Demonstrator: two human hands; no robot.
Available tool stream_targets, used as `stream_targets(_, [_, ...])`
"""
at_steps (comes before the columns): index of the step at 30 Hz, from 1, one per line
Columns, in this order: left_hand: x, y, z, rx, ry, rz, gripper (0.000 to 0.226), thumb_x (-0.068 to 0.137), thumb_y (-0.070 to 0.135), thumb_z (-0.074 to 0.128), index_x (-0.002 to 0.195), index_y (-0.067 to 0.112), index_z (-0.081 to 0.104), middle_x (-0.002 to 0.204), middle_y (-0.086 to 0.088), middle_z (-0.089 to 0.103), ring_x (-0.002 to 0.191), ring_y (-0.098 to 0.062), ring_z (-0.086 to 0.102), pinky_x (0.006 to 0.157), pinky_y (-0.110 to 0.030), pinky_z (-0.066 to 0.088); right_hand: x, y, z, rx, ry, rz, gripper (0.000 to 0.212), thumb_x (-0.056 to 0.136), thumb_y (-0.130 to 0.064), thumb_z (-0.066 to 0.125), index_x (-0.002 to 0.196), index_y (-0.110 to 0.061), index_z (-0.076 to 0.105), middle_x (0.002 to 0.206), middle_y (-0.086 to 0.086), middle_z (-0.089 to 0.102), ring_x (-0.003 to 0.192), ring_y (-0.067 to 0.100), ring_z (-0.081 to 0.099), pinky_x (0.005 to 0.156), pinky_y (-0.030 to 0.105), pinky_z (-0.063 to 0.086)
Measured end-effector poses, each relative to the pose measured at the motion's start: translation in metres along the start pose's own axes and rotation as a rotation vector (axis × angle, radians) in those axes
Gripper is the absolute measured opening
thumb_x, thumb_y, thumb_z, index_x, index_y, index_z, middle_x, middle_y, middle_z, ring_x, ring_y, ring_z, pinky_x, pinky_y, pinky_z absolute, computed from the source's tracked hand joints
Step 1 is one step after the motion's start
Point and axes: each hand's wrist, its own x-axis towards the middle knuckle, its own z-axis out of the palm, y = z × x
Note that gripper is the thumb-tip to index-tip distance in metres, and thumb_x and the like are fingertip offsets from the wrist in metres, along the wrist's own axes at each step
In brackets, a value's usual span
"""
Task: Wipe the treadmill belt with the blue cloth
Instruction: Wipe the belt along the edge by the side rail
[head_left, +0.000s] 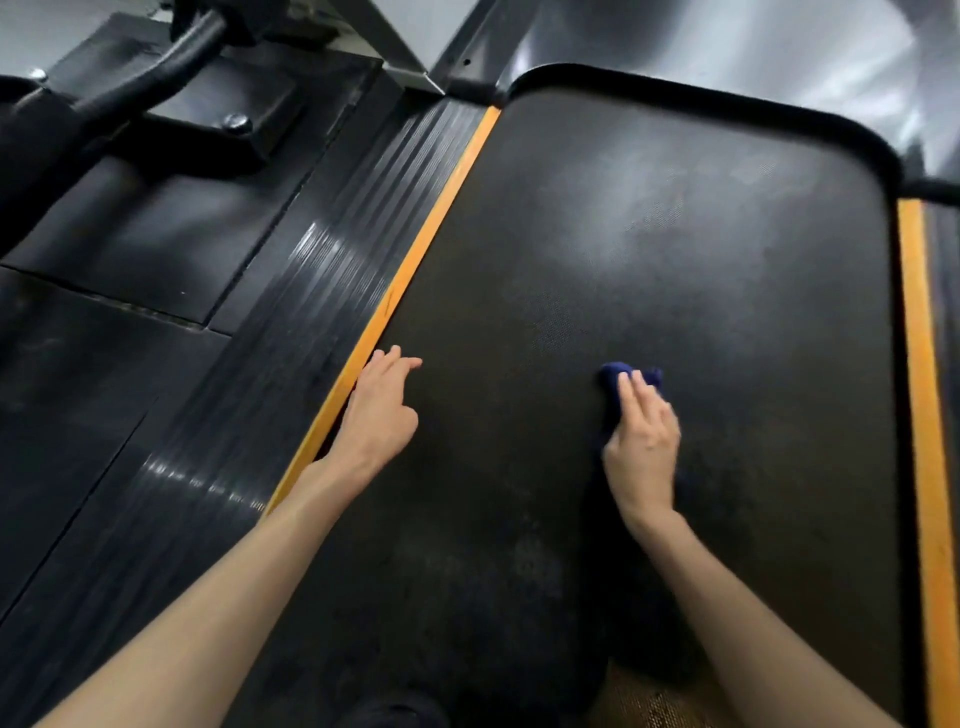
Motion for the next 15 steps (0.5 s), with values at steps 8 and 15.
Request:
stream_targets(8, [0.006,0.034,0.022,0.008,-0.079,0.128,0.073,0.076,-0.02,0.038,0.14,0.017,0.037,0.153,-0.003,0.025,0.143,-0.015,0.011,0.114,-0.031,0.014,-0.054,-0.018,0.005,0.004,-0.396,-0.685,0.062,0.078,-0.001,0.041,0.138,-0.015,0.046,0.144,0.004,0.044,0.13,0.023,0.043,0.114,0.034,0.024])
stream_targets(15, [0.002,0.053,0.041,-0.02,-0.152,0.171,0.074,0.077,-0.02,0.036,0.141,0.017,0.035,0.152,0.0,0.027,0.142,-0.012,0.014,0.113,-0.026,0.015,0.021,0.086,-0.057,0.074,-0.123,0.095,0.054,0.083,0.006,0.053,0.135,-0.008,0.05,0.143,0.012,0.043,0.133,0.031,0.039,0.115,0.042,0.019])
